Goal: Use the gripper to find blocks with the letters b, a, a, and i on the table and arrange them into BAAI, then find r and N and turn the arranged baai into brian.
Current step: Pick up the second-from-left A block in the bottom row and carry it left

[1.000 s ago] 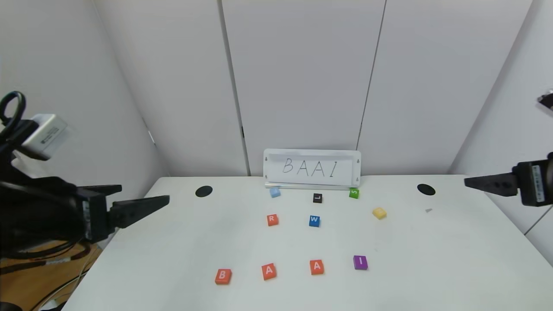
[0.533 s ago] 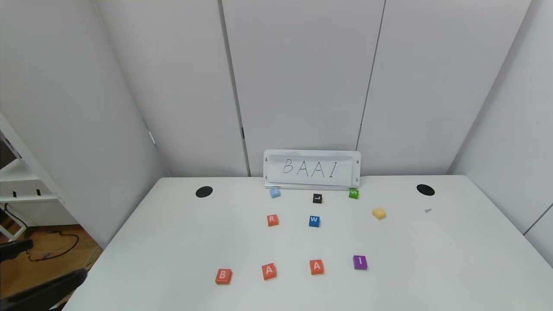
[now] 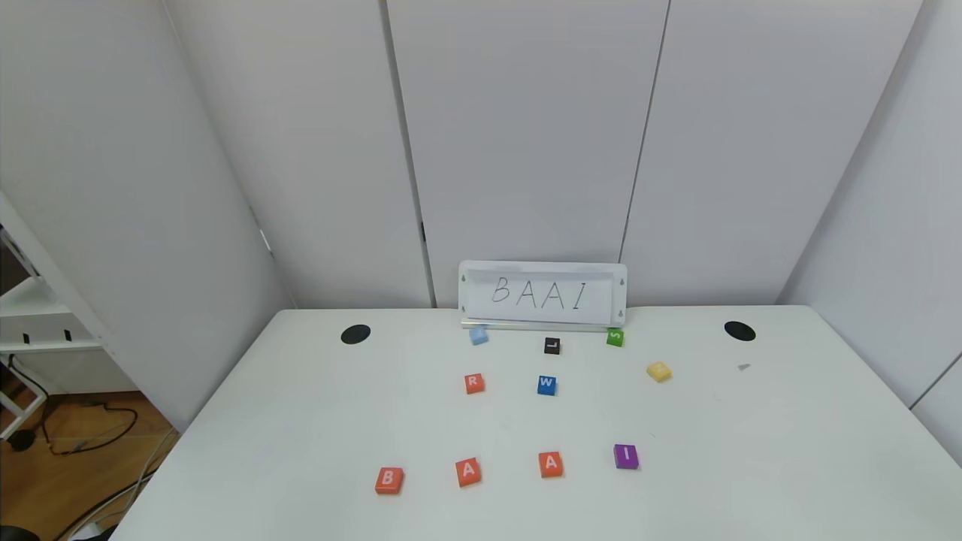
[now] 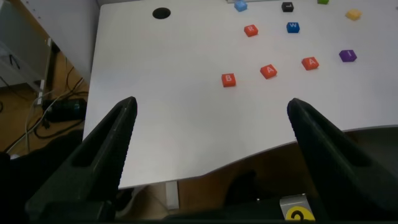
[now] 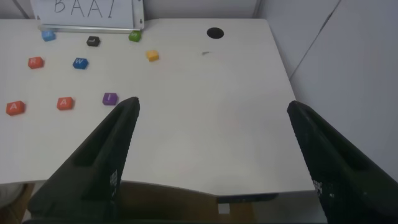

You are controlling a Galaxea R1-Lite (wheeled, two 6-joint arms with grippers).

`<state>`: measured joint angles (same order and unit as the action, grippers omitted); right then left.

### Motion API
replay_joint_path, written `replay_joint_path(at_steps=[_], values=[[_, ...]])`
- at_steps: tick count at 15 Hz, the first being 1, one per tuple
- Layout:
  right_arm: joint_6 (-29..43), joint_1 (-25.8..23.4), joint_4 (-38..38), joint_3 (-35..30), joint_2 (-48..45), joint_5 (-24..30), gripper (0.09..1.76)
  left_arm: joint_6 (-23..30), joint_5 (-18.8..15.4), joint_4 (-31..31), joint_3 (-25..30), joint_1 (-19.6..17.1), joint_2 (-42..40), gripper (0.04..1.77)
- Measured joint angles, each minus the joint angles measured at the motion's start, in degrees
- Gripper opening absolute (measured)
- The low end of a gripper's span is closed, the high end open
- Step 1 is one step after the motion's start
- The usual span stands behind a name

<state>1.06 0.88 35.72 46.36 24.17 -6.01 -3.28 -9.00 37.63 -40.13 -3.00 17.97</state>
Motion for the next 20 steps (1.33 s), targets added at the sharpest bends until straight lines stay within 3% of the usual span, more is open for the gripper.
replay_joint_path(at_steps=[2, 8, 11, 14, 18, 20], values=[[-0.1, 0.3, 2.3, -0.7, -4.9, -1.9, 1.71, -1.5, 0.2, 0.2, -0.5, -0.4, -2.0, 1.72], [-0.6, -0.4, 4.5, -5.9, -16.9, -3.5, 1.71, -3.4, 0.3, 5.8, 0.3, 3.0, -11.2, 1.72], [-0.5, -0.7, 4.3, -9.9, -22.1, -5.5, 1.71, -2.3, 4.8, 7.0, 4.3, 3.1, -16.1, 1.72], [-0.4, -0.7, -5.8, -16.4, -23.9, -6.9, 1.71, -1.8, 8.8, -4.2, 11.5, 3.1, -17.7, 1.72], [-2.7, -0.7, -32.3, -33.8, -24.2, -6.4, 1.71, -2.3, 10.6, -28.8, 27.7, 3.1, -18.0, 1.72], [-4.3, -0.7, -37.4, -40.9, -24.3, -4.3, 1.71, -2.5, 10.4, -39.5, 35.0, 3.1, -18.0, 1.72]])
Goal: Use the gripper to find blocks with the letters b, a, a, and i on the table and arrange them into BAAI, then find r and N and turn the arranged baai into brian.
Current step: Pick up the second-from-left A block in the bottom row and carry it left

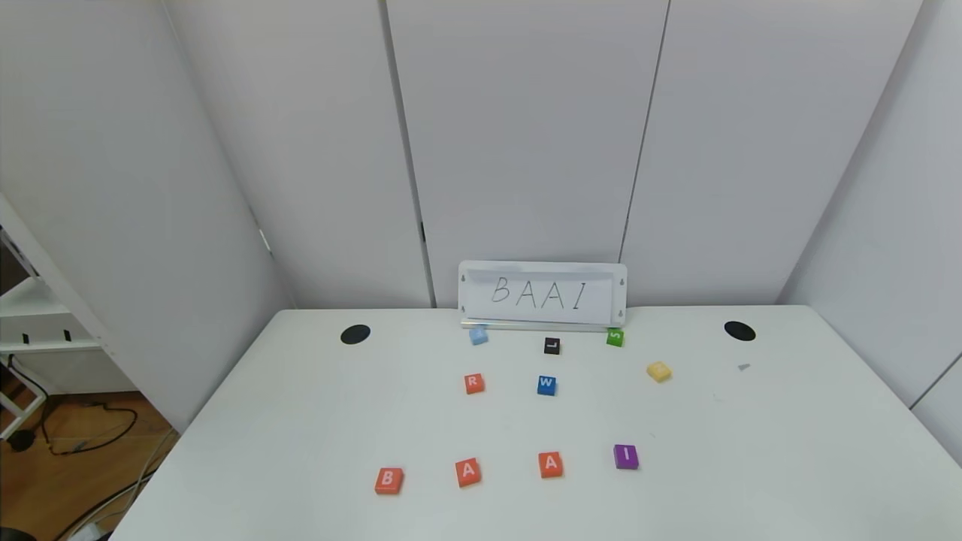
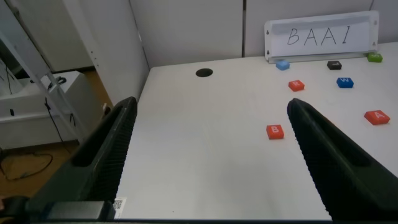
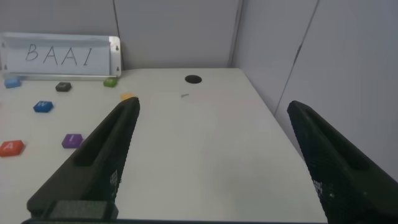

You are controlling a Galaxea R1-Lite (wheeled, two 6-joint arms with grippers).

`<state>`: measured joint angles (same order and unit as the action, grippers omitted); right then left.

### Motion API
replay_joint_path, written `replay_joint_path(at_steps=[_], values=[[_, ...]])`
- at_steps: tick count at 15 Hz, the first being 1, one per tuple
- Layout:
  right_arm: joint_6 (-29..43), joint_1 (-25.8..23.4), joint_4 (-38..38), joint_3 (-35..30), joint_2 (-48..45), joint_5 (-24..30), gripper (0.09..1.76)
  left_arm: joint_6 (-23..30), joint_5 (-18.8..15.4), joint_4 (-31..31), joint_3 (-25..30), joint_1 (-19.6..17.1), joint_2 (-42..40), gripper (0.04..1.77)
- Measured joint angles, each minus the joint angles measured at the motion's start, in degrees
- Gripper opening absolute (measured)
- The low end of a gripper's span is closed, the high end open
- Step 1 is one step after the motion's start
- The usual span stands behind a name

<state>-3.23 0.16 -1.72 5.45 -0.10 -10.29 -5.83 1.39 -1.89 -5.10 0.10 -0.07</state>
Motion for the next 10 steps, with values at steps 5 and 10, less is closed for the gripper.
replay_joint_path(at_steps=[5, 10], values=[[0.5, 0.0, 3.0, -4.9, 0.0, 11.1, 1.71, 0.2, -2.8, 1.9, 4.8, 0.0, 0.0, 1.72], [1.1, 0.1, 3.3, -5.0, 0.0, 11.3, 1.71, 2.0, -2.8, 2.0, 4.8, 0.0, 0.0, 1.72]])
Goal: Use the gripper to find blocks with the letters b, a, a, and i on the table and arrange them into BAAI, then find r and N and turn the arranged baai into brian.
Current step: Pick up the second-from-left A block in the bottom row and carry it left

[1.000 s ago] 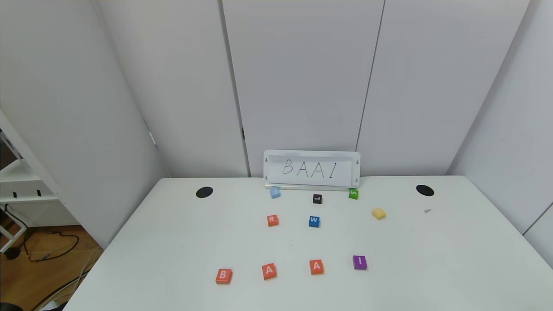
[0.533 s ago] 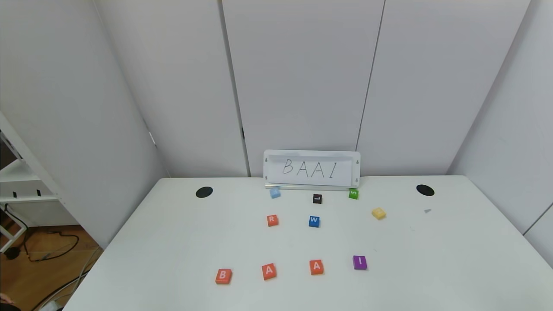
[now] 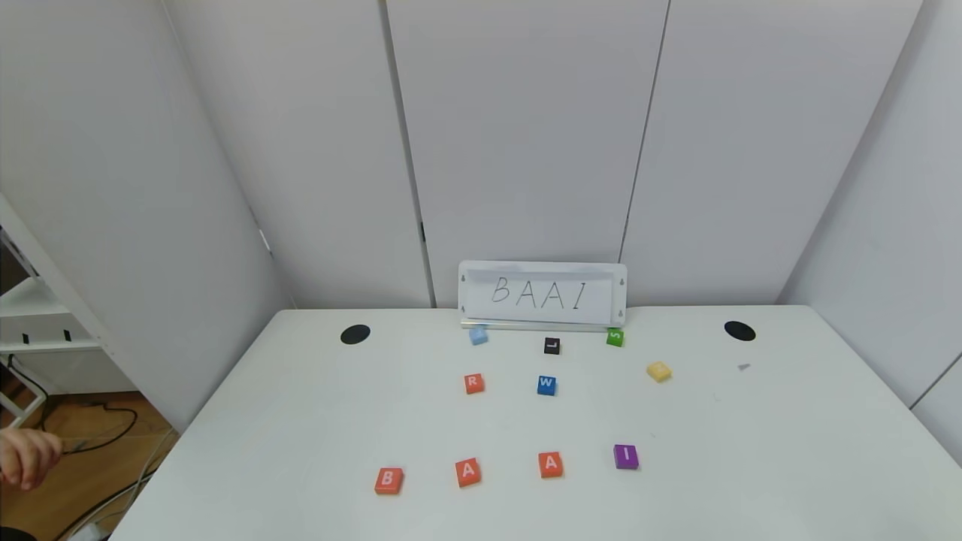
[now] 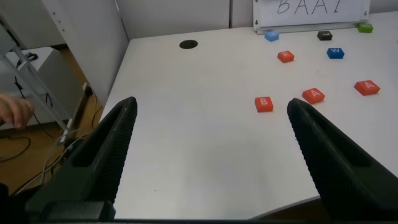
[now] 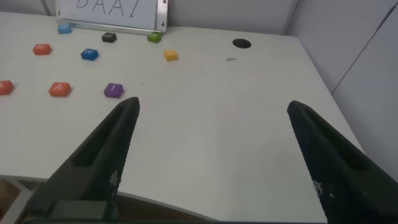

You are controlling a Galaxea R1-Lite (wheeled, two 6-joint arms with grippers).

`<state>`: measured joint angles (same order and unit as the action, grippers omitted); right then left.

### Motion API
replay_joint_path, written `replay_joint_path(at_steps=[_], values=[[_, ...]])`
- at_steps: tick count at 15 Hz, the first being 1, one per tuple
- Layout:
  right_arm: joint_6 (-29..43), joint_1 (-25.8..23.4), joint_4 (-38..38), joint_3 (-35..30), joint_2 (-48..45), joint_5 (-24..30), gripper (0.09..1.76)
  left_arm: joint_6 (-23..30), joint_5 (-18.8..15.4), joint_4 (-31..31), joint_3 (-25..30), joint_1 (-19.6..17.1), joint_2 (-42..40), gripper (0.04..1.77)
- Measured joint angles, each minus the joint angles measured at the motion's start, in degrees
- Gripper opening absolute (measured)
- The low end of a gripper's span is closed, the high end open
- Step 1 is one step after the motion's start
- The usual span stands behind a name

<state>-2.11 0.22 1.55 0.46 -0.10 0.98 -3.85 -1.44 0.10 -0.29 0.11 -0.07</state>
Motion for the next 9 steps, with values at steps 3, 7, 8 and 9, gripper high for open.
replay_joint_path(at_steps=[3, 7, 8, 9], values=[[0.0, 0.0, 0.0, 0.0, 0.0, 0.0, 1.71, 0.2, 0.0, 0.0, 0.0, 0.0, 0.0, 1.72], [0.0, 0.0, 0.0, 0.0, 0.0, 0.0, 1.71, 0.4, 0.1, 0.0, 0.1, 0.0, 0.0, 1.72], [0.0, 0.0, 0.0, 0.0, 0.0, 0.0, 1.71, 0.7, 0.1, 0.0, 0.1, 0.0, 0.0, 1.72], [0.0, 0.0, -0.1, 0.0, 0.0, 0.0, 1.71, 1.8, 0.2, 0.0, 0.1, 0.0, 0.0, 1.72]])
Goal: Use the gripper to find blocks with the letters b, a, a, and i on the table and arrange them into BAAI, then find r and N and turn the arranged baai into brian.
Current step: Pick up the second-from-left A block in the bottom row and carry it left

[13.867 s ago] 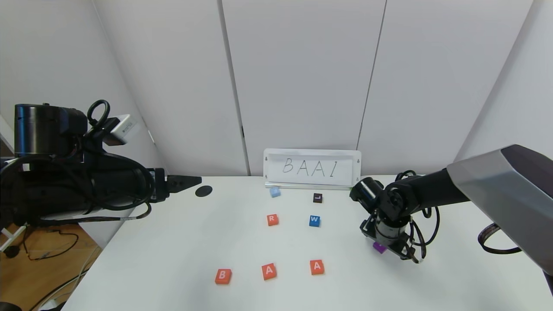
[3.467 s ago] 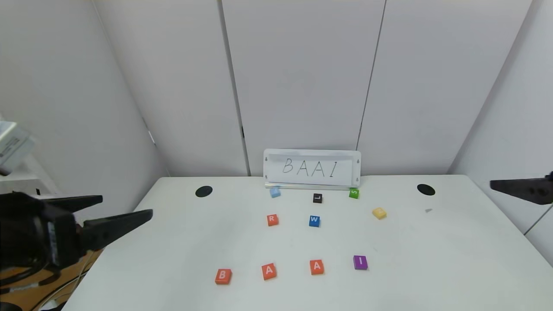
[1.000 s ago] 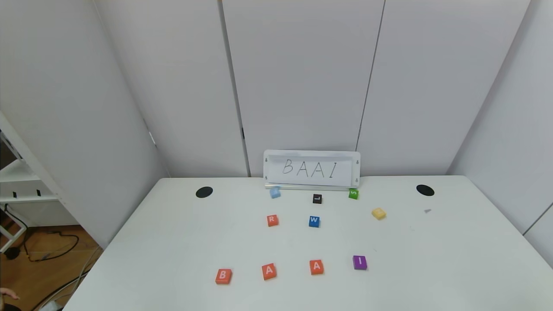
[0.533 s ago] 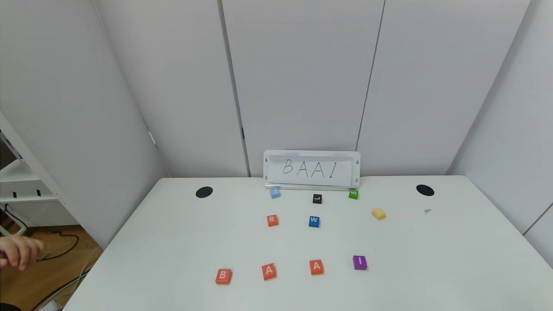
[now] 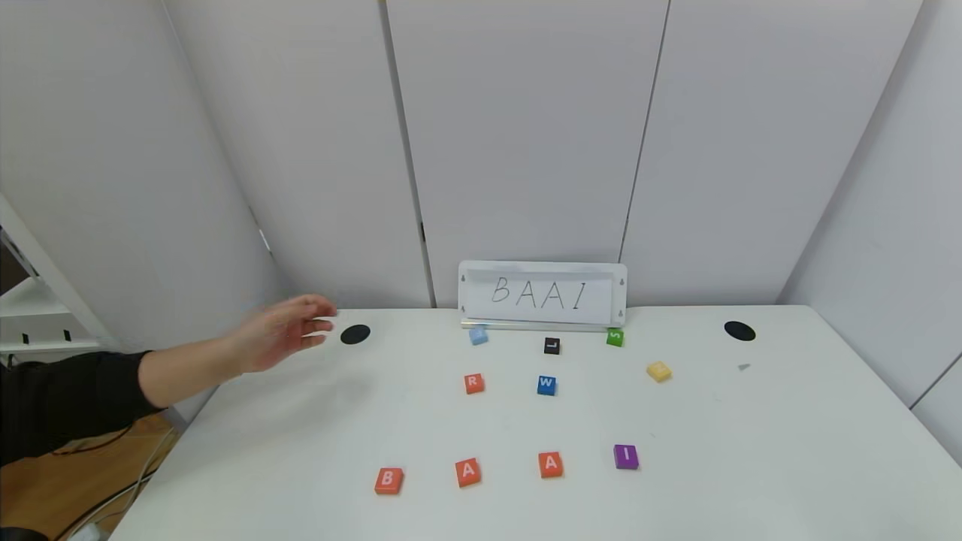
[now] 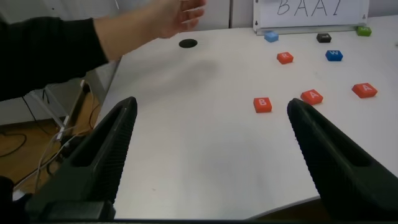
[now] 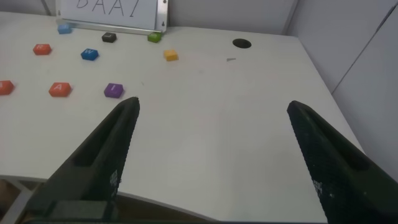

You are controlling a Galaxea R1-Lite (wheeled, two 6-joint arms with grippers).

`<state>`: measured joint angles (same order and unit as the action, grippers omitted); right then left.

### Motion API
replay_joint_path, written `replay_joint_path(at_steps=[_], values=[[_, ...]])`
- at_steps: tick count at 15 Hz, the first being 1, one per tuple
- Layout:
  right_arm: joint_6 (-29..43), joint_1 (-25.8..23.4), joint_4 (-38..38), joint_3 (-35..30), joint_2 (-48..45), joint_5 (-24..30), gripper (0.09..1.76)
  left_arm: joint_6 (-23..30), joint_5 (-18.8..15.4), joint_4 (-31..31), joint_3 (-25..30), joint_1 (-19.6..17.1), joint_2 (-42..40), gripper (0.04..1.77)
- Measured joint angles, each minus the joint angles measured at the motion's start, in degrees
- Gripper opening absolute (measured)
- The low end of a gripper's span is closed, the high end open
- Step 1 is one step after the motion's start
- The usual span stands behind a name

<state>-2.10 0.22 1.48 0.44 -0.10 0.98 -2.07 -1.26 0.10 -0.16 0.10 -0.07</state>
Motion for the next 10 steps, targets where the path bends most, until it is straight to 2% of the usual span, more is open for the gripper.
replay_joint_path(at_steps=[2, 10], values=[[0.0, 0.0, 0.0, 0.0, 0.0, 0.0, 1.71, 1.5, 0.6, 0.0, 0.0, 0.0, 0.0, 1.72], [0.0, 0.0, 0.0, 0.0, 0.0, 0.0, 1.71, 1.6, 0.8, 0.0, 0.1, 0.0, 0.0, 1.72]])
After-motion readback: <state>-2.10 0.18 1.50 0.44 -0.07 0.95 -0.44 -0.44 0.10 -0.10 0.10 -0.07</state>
